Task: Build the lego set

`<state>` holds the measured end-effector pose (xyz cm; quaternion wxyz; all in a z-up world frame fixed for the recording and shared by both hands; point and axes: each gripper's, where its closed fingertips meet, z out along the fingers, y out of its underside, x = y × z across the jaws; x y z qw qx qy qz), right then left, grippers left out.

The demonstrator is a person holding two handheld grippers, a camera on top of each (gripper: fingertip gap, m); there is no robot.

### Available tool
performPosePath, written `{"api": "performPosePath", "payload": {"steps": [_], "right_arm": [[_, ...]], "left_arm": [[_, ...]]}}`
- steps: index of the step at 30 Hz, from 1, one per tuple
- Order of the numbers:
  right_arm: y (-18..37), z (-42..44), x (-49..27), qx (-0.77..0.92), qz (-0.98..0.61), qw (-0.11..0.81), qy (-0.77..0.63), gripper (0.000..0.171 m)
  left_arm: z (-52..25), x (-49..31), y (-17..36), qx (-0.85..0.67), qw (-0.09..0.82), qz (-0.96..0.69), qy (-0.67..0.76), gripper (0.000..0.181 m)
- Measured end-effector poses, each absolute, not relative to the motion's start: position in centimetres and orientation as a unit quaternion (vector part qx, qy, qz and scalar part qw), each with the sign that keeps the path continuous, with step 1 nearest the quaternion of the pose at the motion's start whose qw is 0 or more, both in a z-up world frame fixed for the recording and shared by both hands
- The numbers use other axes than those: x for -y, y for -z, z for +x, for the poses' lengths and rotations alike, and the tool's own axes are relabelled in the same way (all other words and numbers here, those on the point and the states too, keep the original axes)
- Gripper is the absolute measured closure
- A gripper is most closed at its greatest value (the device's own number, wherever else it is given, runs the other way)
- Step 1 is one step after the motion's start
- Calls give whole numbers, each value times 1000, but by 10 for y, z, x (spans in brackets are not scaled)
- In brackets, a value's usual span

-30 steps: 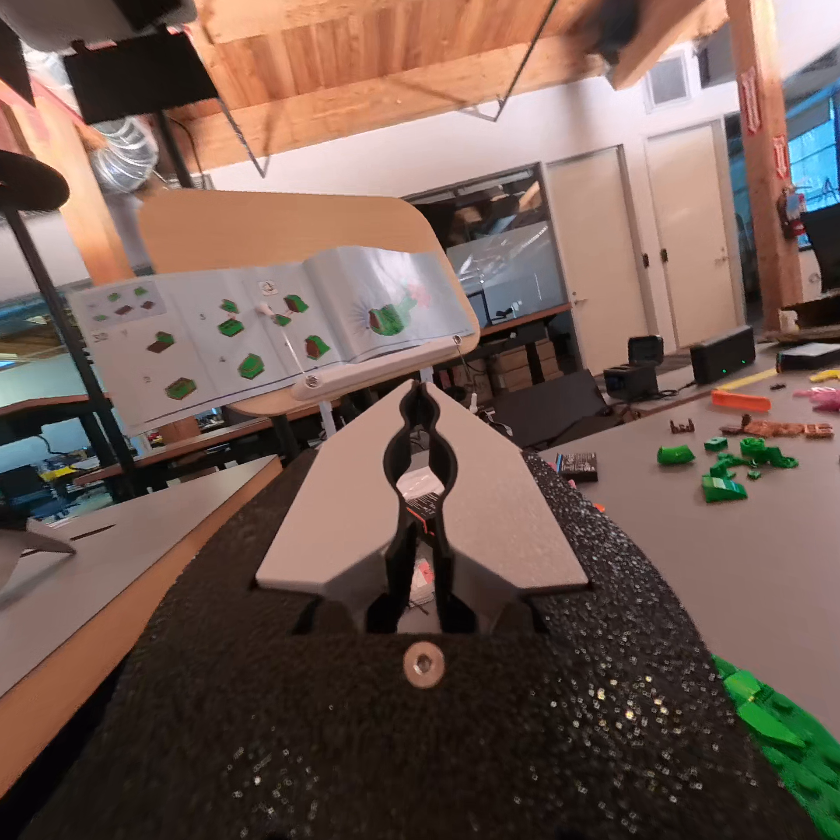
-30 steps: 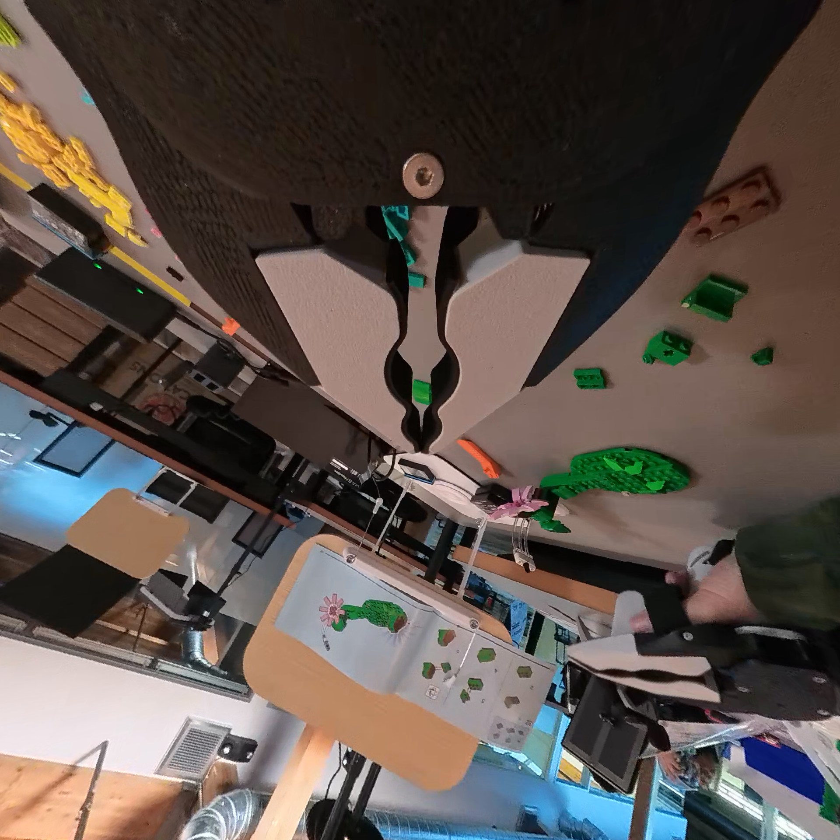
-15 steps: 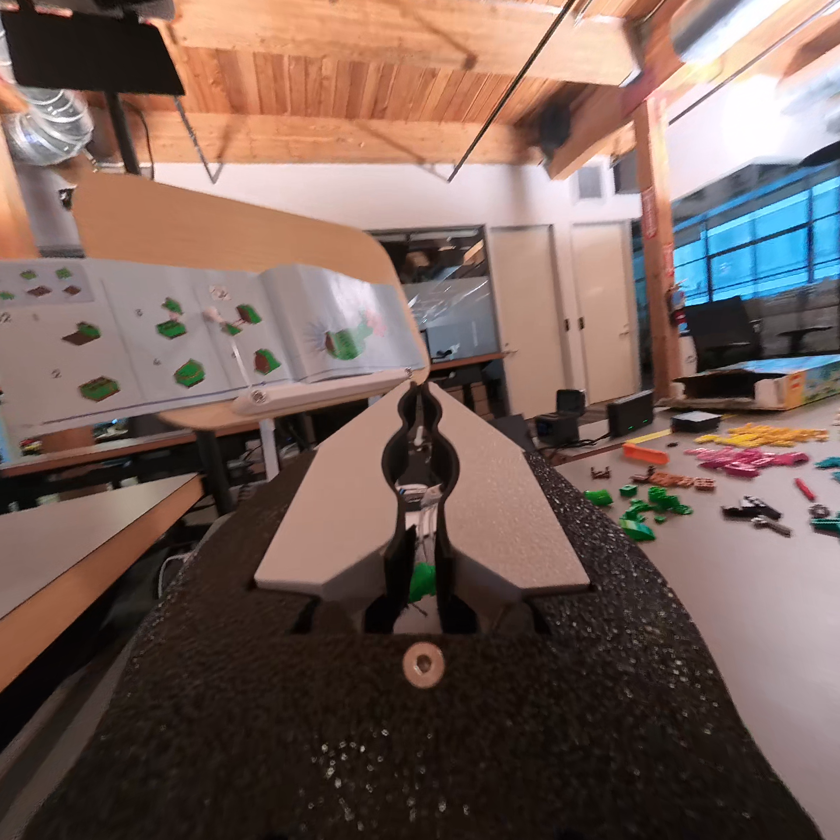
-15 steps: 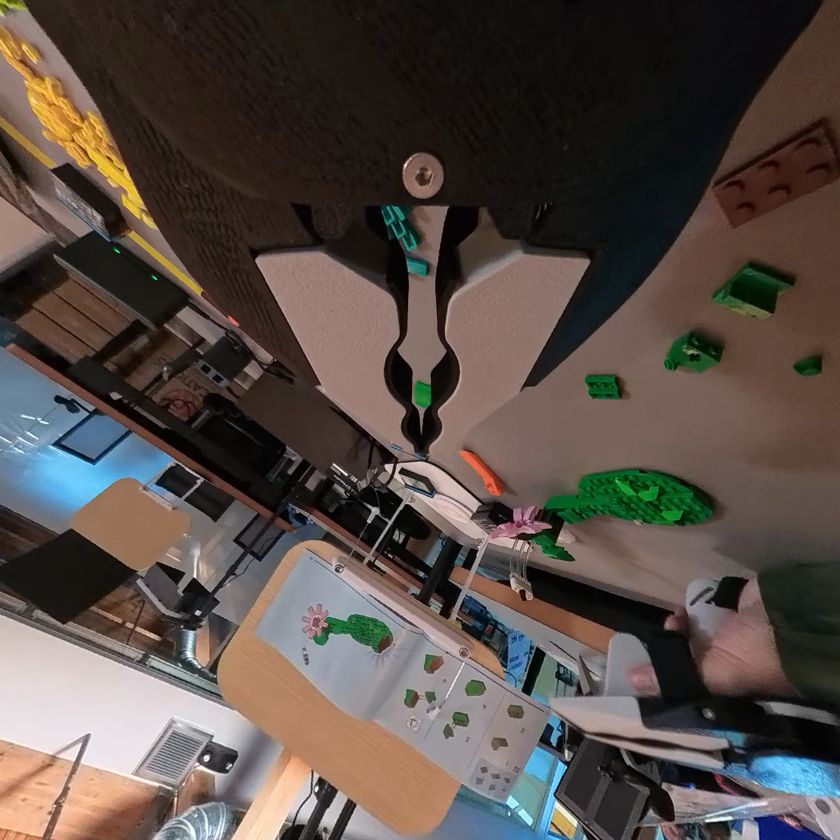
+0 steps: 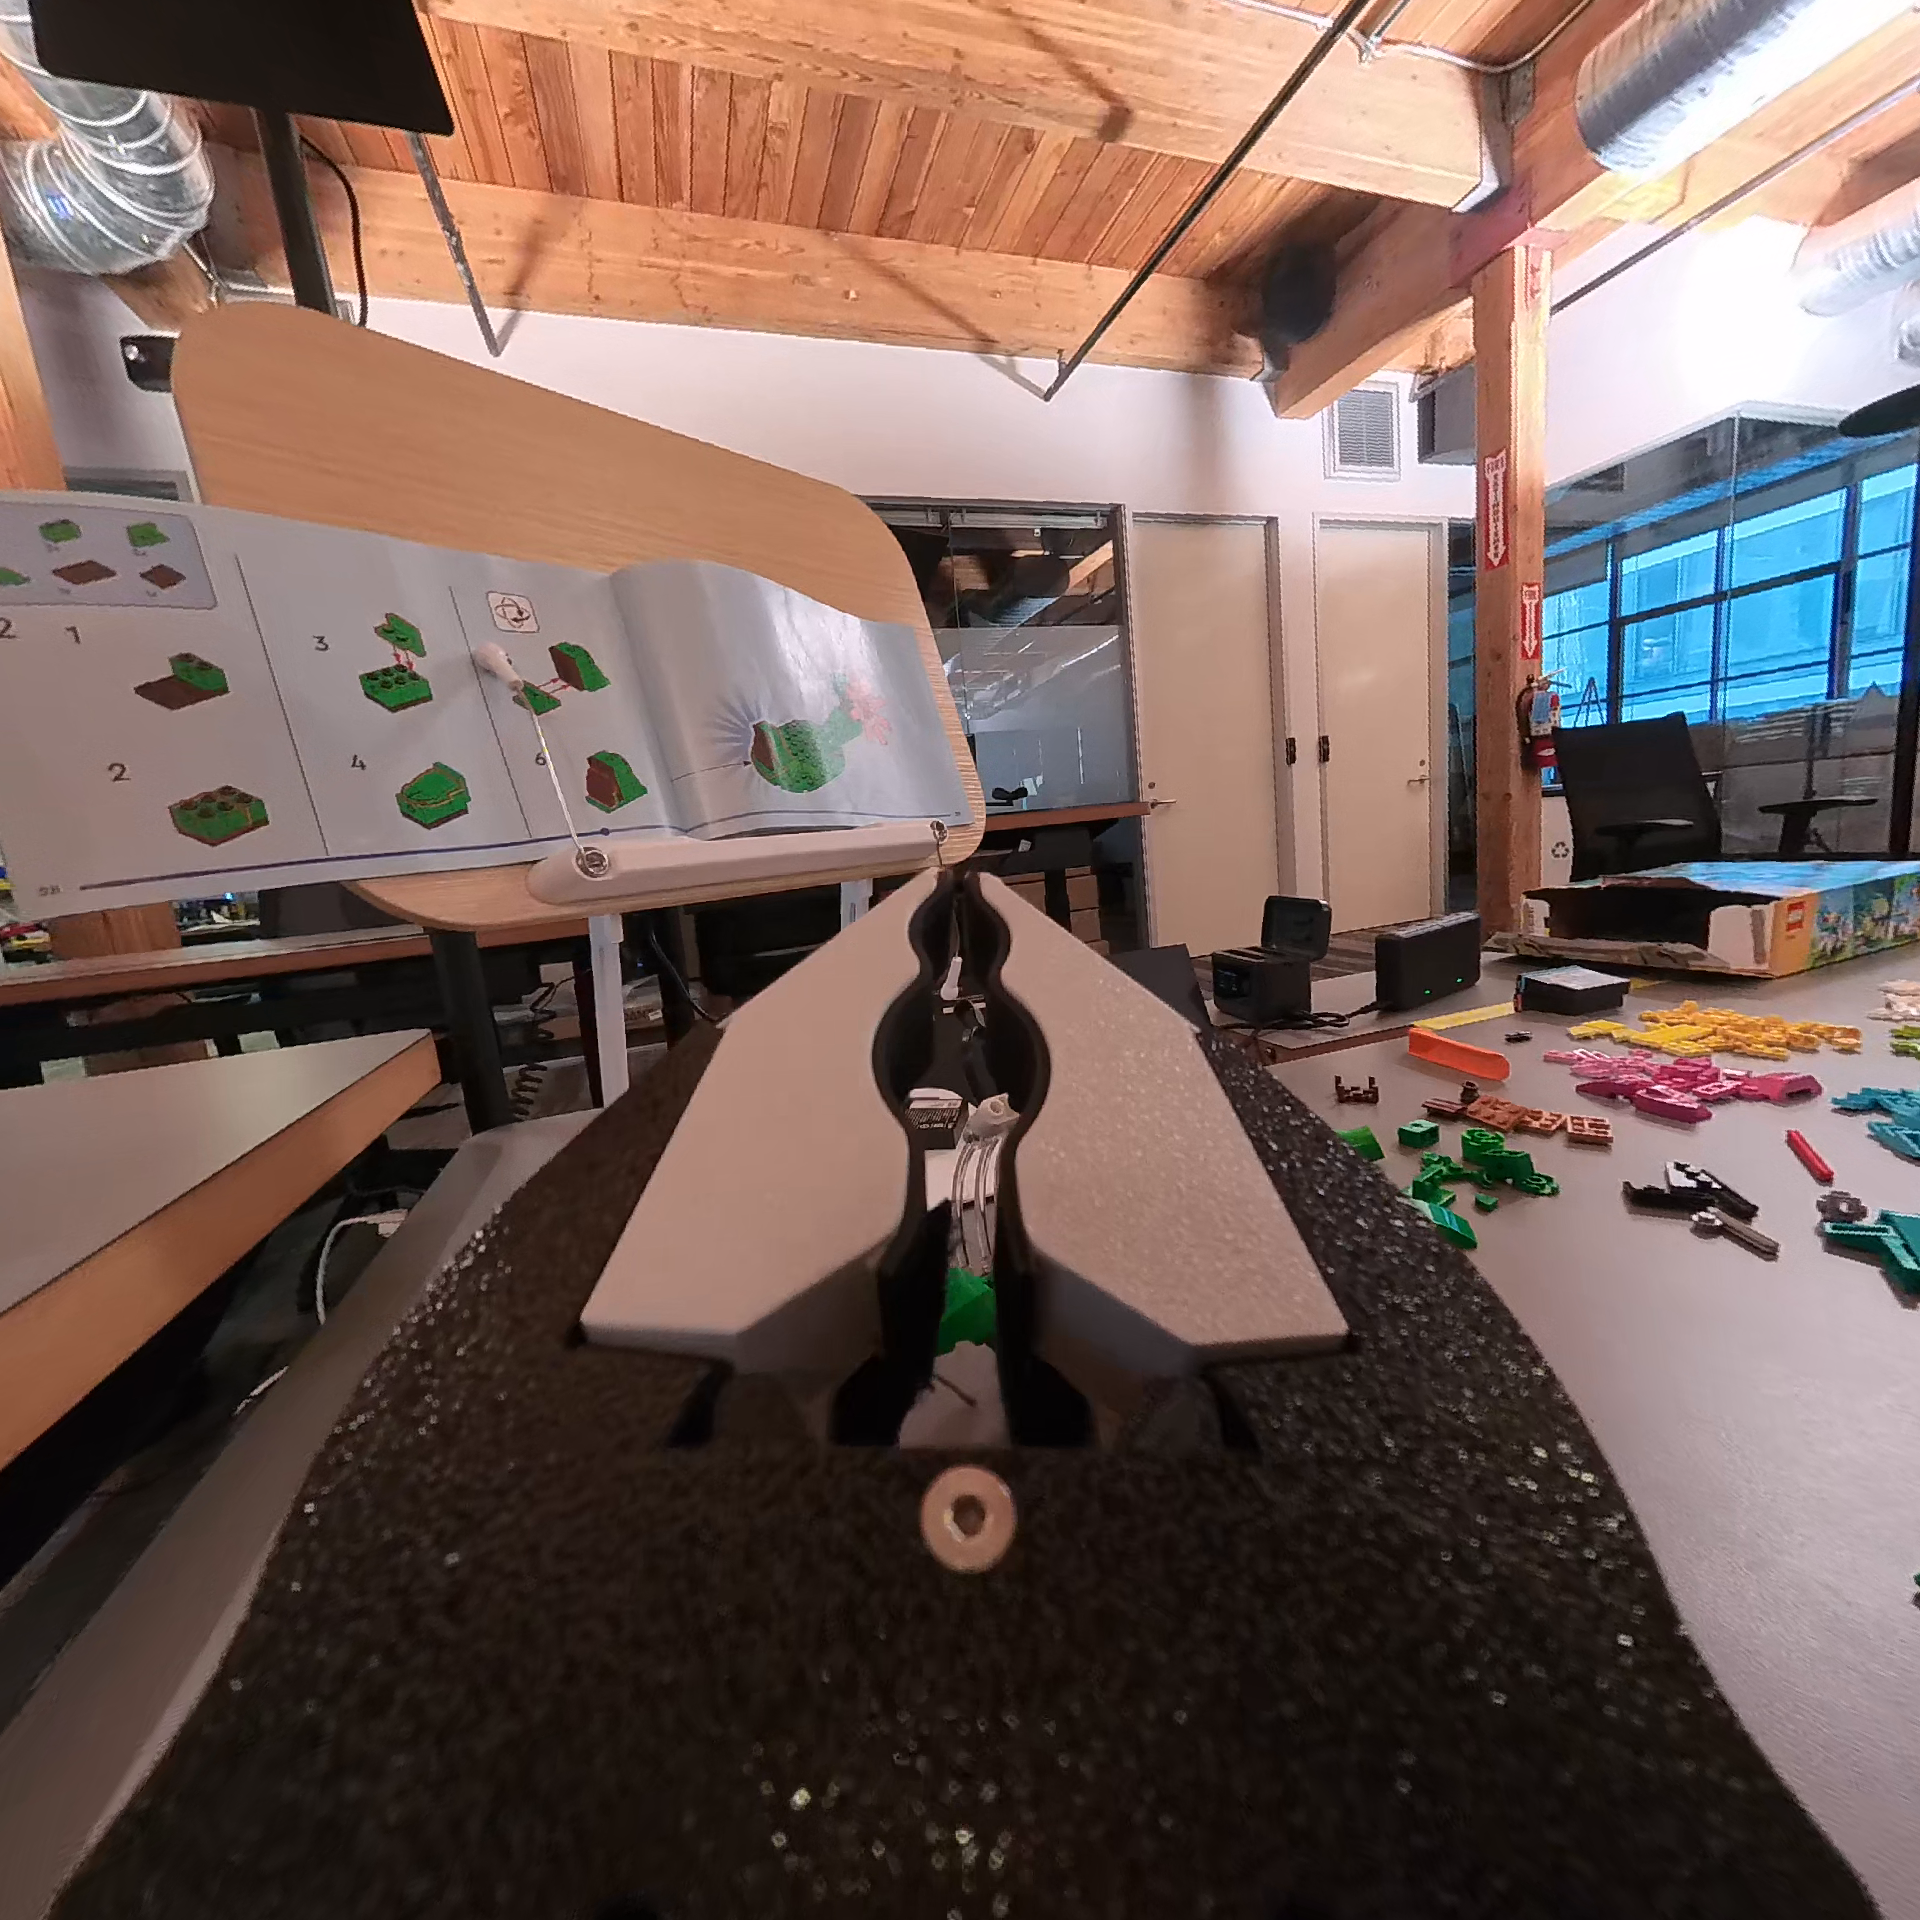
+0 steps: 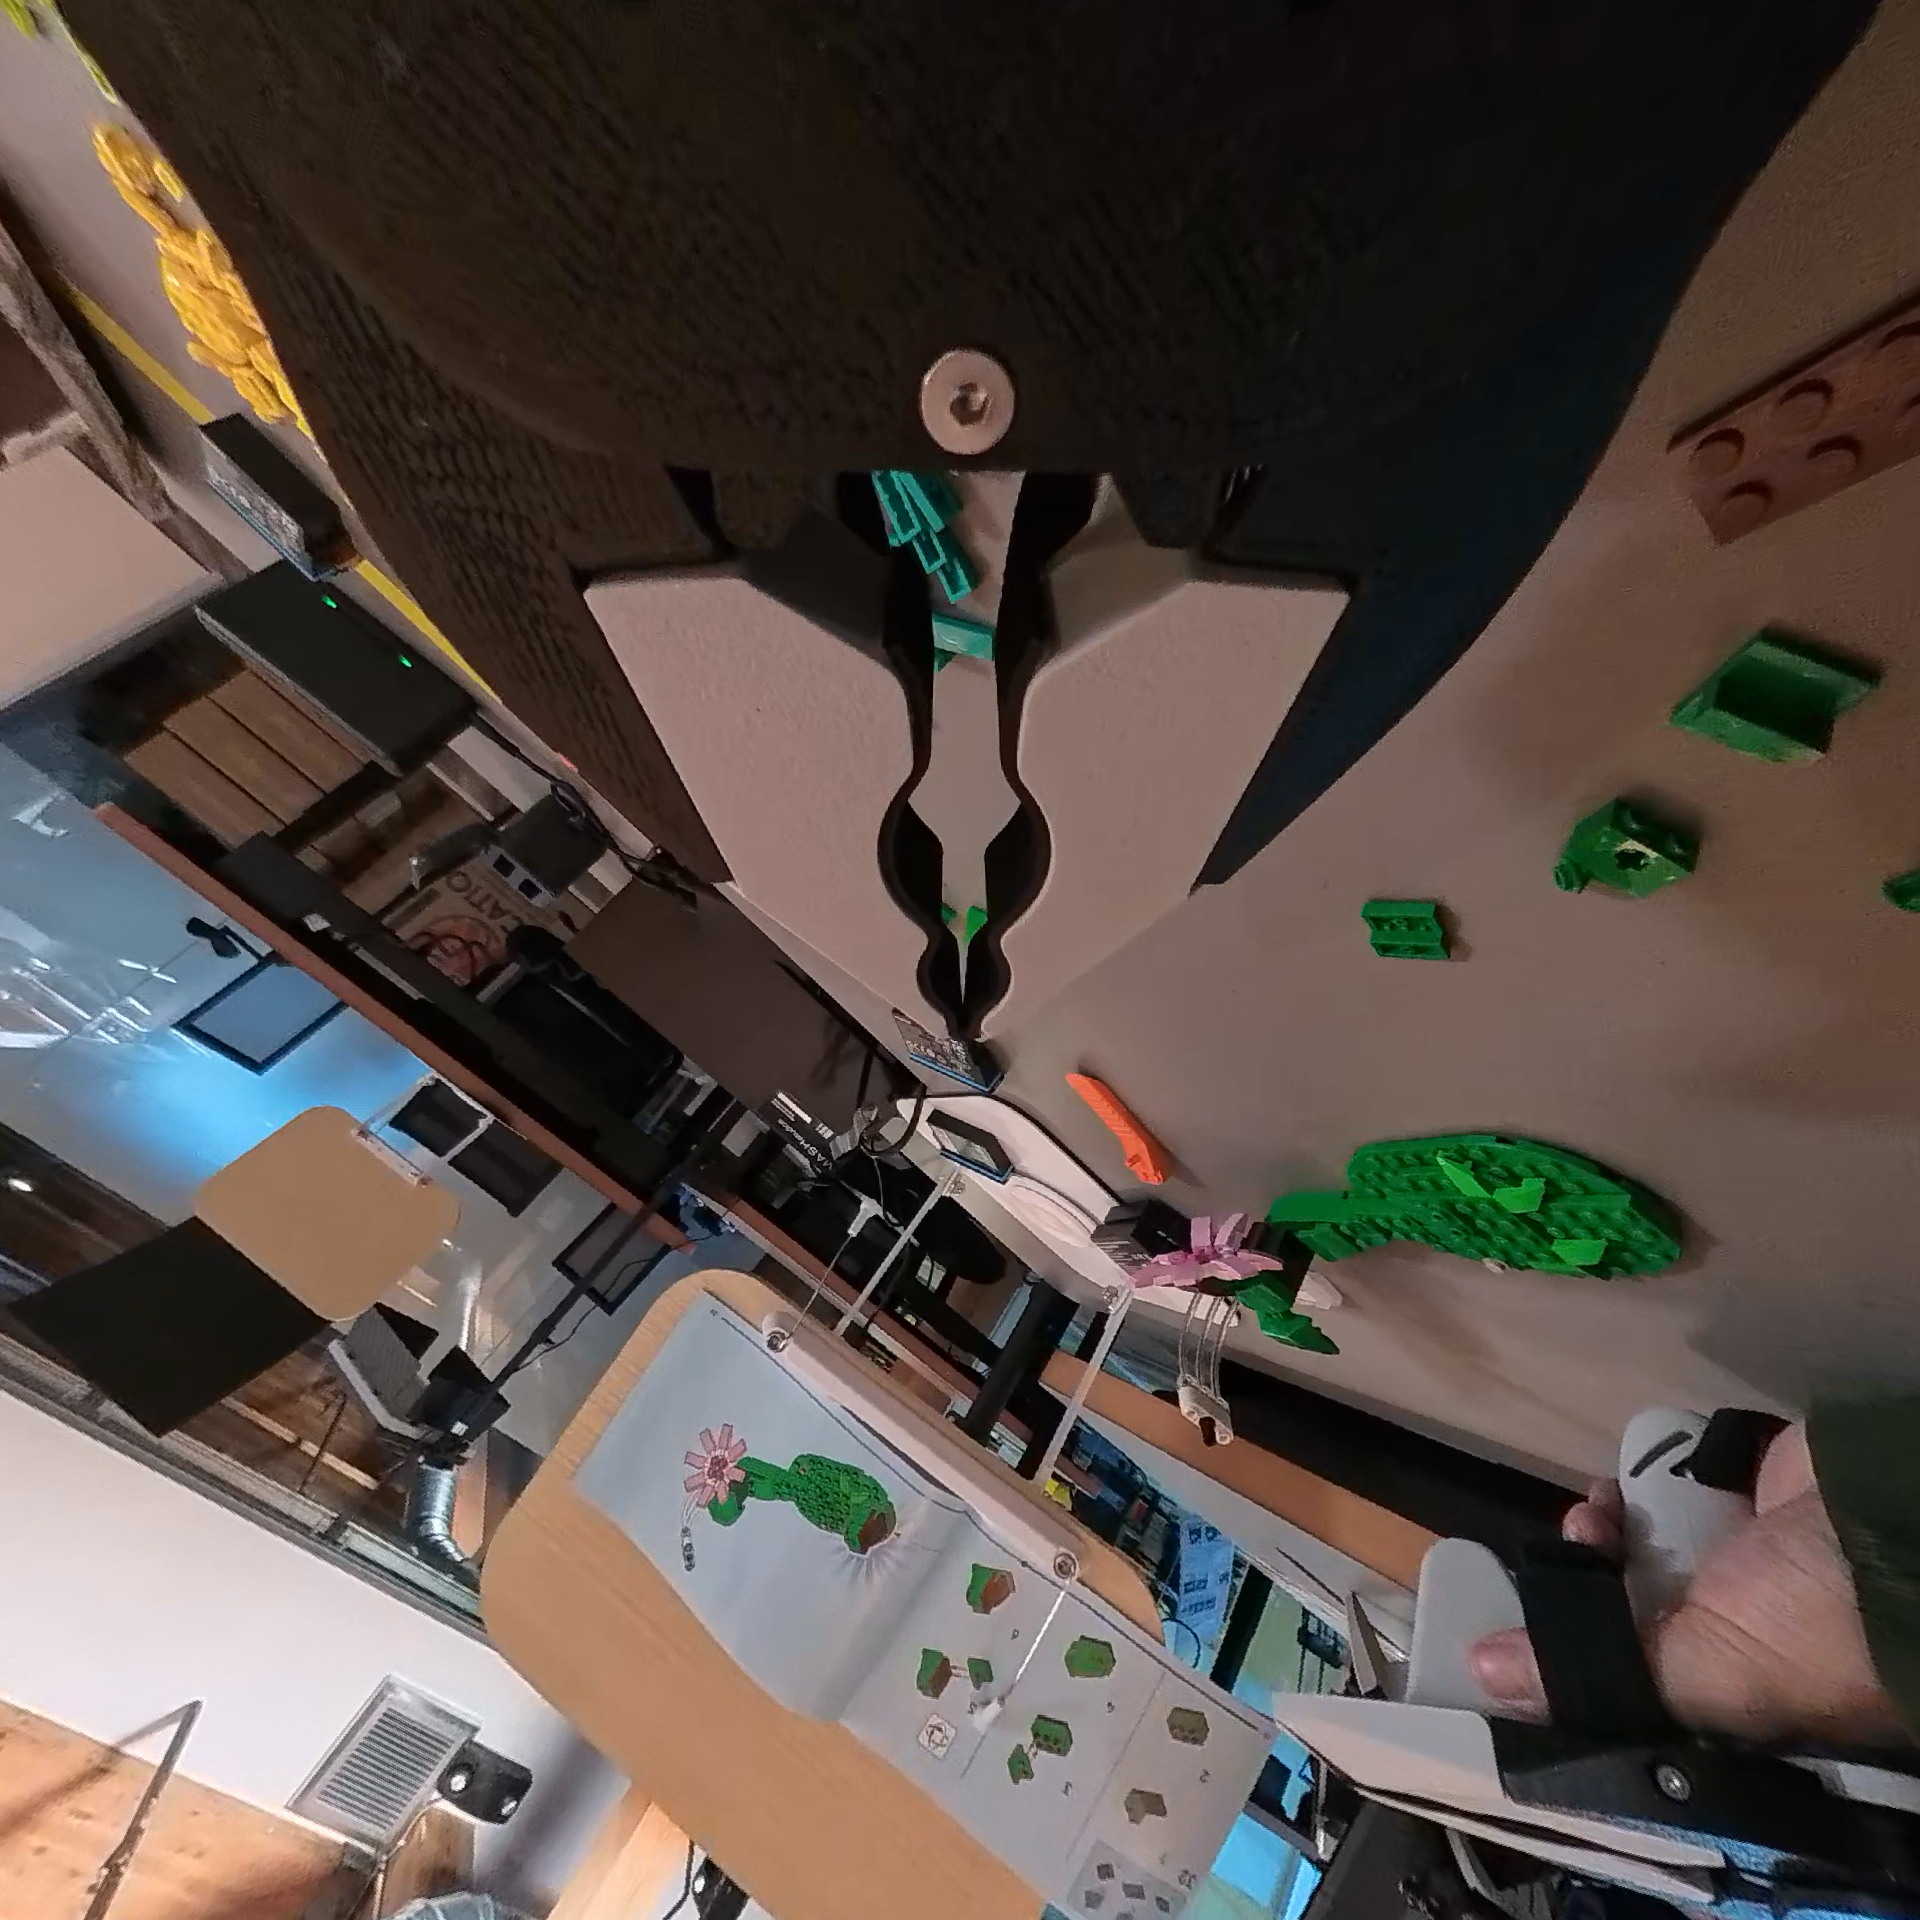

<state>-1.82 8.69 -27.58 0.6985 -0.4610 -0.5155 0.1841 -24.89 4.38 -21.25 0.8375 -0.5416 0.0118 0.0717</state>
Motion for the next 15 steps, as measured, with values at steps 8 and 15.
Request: {"api": "performPosePath", "payload": {"steps": [8,15], "right_arm": [[276,-19,-86,516,-461,697,-189,171],[278,-20,-86,520,-462,694,-187,171]], "left_arm": [[-252,-47,216,-8,833,-549,-73,181],[-254,-47,216,-3,833,-550,-68,181]]}}
